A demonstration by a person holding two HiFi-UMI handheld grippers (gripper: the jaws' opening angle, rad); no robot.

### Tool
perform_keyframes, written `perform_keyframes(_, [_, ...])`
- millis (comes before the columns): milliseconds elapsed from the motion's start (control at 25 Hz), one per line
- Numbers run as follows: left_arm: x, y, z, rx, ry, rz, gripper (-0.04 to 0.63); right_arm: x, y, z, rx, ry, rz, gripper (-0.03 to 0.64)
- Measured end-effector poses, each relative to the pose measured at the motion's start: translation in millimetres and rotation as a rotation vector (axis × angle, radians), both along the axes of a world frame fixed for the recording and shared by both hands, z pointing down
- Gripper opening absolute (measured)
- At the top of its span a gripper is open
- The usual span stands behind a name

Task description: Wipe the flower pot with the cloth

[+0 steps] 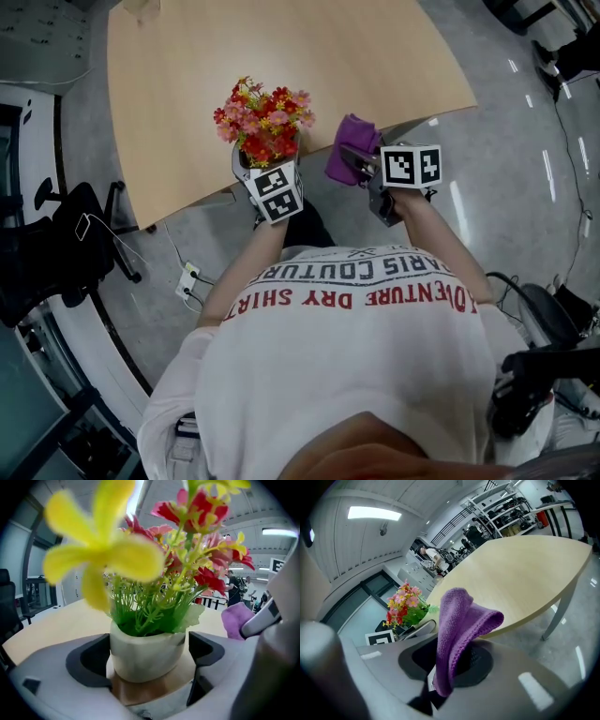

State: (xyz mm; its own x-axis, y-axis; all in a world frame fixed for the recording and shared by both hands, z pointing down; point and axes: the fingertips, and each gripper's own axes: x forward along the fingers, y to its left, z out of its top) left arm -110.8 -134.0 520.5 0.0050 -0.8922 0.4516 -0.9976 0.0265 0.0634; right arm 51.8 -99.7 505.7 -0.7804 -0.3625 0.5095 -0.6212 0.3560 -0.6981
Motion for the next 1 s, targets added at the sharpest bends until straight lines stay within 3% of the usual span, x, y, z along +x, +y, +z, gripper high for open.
perform_keyframes(280, [0, 0, -3, 0.035, -0.036, 0.084, 0.509, -3, 0, 0, -0.002, -0.010, -0.009, 0.060])
perform_keyframes(720, [14, 7, -1, 0.041, -0.026, 0.491, 0.508, -40, -14, -8, 0.013, -0.070, -0.137, 0.059])
perform_keyframes(1000, [13, 1, -2, 0.028, -0.023, 0.617, 0.506, -66, -32, -13, 0.002, -0.112, -0.194, 0.059])
